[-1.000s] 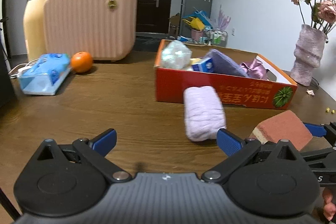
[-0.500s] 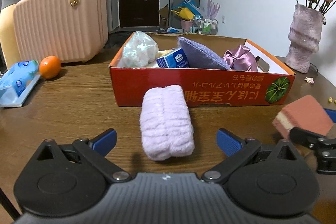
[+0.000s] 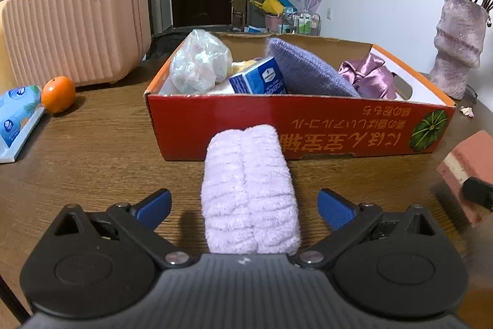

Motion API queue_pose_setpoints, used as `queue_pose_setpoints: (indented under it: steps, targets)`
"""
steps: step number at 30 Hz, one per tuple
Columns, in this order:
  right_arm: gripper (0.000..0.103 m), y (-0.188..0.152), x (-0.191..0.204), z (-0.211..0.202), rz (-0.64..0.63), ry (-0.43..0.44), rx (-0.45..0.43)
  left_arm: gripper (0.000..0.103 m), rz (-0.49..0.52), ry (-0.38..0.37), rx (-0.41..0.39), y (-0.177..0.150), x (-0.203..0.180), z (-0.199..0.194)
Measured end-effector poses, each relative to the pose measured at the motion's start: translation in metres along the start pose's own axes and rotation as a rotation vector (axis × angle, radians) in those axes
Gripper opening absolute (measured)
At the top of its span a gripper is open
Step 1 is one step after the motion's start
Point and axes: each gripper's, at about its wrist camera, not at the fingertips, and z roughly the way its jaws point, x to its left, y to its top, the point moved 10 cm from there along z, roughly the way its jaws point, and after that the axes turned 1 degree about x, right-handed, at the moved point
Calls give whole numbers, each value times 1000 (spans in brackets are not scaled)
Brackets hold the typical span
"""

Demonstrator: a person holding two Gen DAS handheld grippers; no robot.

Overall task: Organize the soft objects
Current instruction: 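Lower the left gripper around the lavender towel roll and close while the right gripper holds the sponge, then carry the towel roll and sponge in both grippers over the box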

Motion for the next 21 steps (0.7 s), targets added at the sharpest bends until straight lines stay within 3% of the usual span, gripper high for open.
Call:
queue_pose_setpoints:
  steps: [5, 10, 13, 21]
  targets:
    - [98, 1, -2, 0, 11, -7, -2, 87, -1, -15, 14, -2, -1, 3]
    - [98, 1, -3, 0, 11, -16, -9, 56, 9, -17, 30, -5, -2, 5]
    - [98, 1, -3, 0, 9, -22, -14, 51, 1, -31, 24, -5, -2, 4]
    - [98, 5, -6, -2, 21, -52, -36, 50, 0, -12, 0, -3, 0, 0]
